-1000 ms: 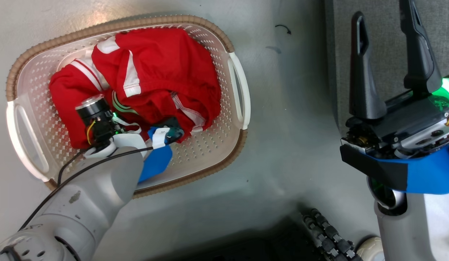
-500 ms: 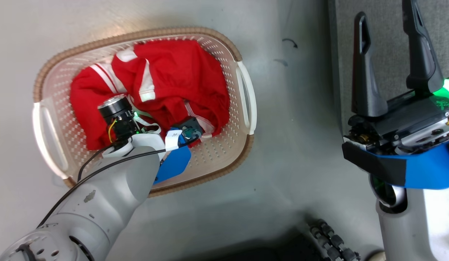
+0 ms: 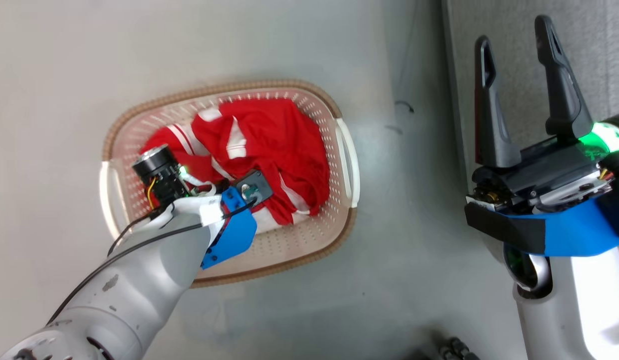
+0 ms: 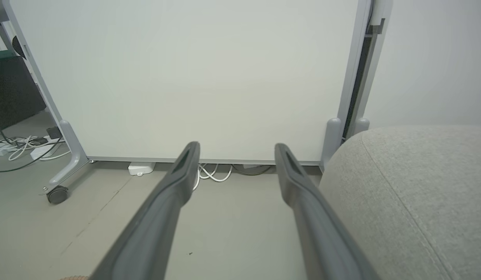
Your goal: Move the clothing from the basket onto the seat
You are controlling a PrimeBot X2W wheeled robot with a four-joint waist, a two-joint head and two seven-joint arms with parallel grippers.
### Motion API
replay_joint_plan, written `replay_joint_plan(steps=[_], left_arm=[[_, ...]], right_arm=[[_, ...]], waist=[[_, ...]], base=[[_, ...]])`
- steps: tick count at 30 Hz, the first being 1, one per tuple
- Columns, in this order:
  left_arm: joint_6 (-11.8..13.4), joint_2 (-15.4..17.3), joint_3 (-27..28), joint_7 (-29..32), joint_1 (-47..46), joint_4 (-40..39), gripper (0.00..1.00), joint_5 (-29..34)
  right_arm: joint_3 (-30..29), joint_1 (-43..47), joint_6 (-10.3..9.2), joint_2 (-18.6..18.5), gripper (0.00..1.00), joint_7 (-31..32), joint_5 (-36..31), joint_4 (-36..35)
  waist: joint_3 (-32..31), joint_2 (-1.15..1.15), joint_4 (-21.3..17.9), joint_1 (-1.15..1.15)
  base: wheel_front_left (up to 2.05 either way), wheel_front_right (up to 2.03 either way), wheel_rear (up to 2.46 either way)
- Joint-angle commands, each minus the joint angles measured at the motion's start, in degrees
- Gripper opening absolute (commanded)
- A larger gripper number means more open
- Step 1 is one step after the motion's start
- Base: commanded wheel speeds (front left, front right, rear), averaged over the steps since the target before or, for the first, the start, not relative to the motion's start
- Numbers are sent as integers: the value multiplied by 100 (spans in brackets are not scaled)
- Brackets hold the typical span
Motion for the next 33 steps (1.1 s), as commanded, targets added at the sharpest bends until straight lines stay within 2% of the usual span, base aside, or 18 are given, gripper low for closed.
replay_joint_plan(steps=[1, 5, 8, 9, 10, 19, 24, 27, 33], left_arm=[[1, 42, -6, -112, 51, -18, 0, -81], [0, 226, -30, -564, 256, -21, 0, -196], [0, 234, -43, -757, 361, -32, 0, -295], [0, 245, -44, -825, 391, -36, 36, -343], [0, 253, -47, -860, 442, -26, 100, -395], [0, 159, -41, -1498, 582, -17, 100, -794], [0, 108, 256, -1854, 659, -42, 100, -1225], [149, 141, 680, -1931, 731, -428, 100, -1488], [526, 483, 1518, -1927, 1175, -1533, 100, -1583]], right_arm=[[-17, 87, 3, -17, 100, -2, 54, 32], [-24, 181, 3, -16, 100, -2, 62, 129], [5, 234, 3, -17, 100, -2, 65, 181], [16, 248, 3, -17, 100, -2, 66, 194], [27, 260, 3, -17, 100, -3, 64, 206], [28, 427, 3, -16, 100, -3, -9, 323], [11, 611, 3, -17, 100, -2, -23, 425], [-39, 819, 3, -17, 100, -3, -64, 518], [-131, 1128, 3, -16, 100, -2, -136, 669]], waist=[[-235, 0, 91, 0], [-543, 0, 176, 0], [-689, 0, 203, 0], [-722, 0, 206, 0], [-751, 0, 208, 0], [-1128, 0, 313, 0], [-1556, 0, 404, 0], [-1966, 0, 481, 0], [-2513, 0, 587, 0]], base=[[0, 0, 0], [0, 0, 0], [0, 0, 0], [0, 0, 0], [0, 0, 0], [0, 0, 0], [0, 0, 0], [0, 0, 0], [0, 0, 0]])
